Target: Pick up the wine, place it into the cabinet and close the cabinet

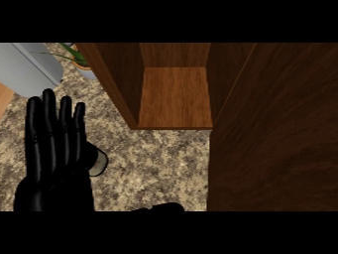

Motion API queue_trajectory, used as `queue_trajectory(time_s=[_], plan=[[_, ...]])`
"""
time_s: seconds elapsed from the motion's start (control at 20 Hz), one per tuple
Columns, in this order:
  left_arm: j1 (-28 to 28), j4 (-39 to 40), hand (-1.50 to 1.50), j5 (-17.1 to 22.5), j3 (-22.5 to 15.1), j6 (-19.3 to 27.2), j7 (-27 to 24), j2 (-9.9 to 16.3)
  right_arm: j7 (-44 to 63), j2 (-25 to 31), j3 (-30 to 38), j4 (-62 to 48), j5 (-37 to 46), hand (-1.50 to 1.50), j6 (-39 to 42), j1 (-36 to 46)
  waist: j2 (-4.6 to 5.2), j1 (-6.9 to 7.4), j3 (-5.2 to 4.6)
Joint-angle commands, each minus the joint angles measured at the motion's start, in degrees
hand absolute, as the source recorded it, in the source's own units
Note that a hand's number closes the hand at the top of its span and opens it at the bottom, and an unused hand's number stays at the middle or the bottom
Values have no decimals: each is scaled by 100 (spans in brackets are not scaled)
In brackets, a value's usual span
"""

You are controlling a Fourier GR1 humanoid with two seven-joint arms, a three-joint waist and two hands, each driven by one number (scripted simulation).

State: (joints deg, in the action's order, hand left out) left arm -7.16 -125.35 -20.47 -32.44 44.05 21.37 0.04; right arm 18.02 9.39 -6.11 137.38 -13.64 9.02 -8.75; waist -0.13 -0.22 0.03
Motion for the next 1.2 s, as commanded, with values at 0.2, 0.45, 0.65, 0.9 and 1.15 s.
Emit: queue_trajectory(time_s=[0.2,0.45,0.65,0.9,1.15], plan=[[-713,-196,-150,-1339,-426,719,1595,-4,906,17,159,513,-199,-150,-297,456,-6,20,3],[-329,-961,-150,-1884,-549,453,2084,-4,1080,-70,94,666,-50,-150,-440,548,-18,44,3],[-170,-982,-150,-1987,-179,260,2047,-4,1142,132,449,893,-395,-150,-228,277,-8,-2,2],[282,-1460,-150,-1744,-10,-1,2001,213,1403,146,492,684,-188,-150,-482,997,-3,36,-4],[169,-1517,-150,-1776,529,-200,2242,241,1227,5,231,900,-43,-150,-472,578,-8,7,-1]])
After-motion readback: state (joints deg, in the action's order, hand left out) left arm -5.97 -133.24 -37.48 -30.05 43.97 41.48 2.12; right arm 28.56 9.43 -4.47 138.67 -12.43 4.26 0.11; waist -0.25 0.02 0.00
